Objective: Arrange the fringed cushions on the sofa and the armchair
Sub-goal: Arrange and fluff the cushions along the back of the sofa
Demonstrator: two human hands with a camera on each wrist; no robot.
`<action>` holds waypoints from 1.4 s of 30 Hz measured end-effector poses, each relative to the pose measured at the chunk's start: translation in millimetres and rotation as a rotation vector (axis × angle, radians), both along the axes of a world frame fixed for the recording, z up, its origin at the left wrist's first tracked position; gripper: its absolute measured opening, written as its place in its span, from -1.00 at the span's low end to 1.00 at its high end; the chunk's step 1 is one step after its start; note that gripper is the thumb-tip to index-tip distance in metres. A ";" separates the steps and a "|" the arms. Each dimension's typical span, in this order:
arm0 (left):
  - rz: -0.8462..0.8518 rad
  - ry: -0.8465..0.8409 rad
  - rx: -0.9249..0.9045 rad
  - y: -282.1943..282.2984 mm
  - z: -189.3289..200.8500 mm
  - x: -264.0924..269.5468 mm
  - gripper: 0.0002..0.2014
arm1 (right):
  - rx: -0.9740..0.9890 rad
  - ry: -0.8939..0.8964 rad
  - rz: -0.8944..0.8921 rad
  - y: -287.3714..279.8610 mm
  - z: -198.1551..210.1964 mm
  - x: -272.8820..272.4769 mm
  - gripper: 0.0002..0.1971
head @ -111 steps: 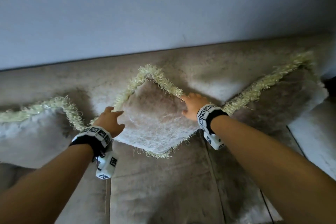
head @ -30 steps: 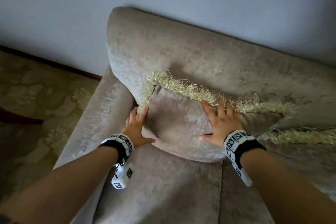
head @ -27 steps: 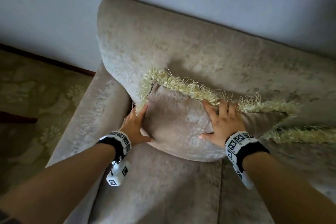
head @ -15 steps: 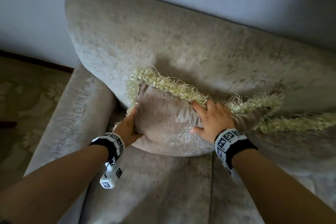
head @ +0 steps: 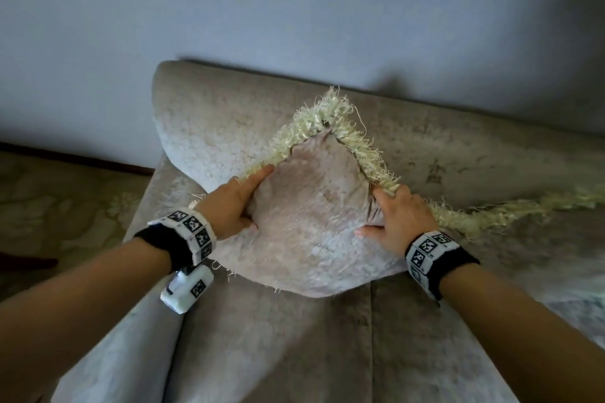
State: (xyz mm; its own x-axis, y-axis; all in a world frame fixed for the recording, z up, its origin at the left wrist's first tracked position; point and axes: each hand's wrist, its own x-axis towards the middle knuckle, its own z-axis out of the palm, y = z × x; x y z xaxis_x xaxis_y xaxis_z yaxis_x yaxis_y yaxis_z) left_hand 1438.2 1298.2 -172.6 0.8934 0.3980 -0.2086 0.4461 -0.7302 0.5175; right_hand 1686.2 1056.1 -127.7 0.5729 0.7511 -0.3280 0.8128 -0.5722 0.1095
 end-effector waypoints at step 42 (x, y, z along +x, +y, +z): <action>0.169 0.174 0.203 3.3 -117.5 -1.3 0.24 | 0.233 0.408 -0.075 -0.4 -160.9 -27.6 0.15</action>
State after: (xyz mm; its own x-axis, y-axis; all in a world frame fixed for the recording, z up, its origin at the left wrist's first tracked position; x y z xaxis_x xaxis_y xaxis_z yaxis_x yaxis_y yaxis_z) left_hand 1436.9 1301.6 -290.0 0.7690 0.5868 -0.2534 0.6389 -0.7188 0.2742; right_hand 1658.6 1055.6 -288.6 0.4876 0.7930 -0.3654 0.7182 -0.6022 -0.3487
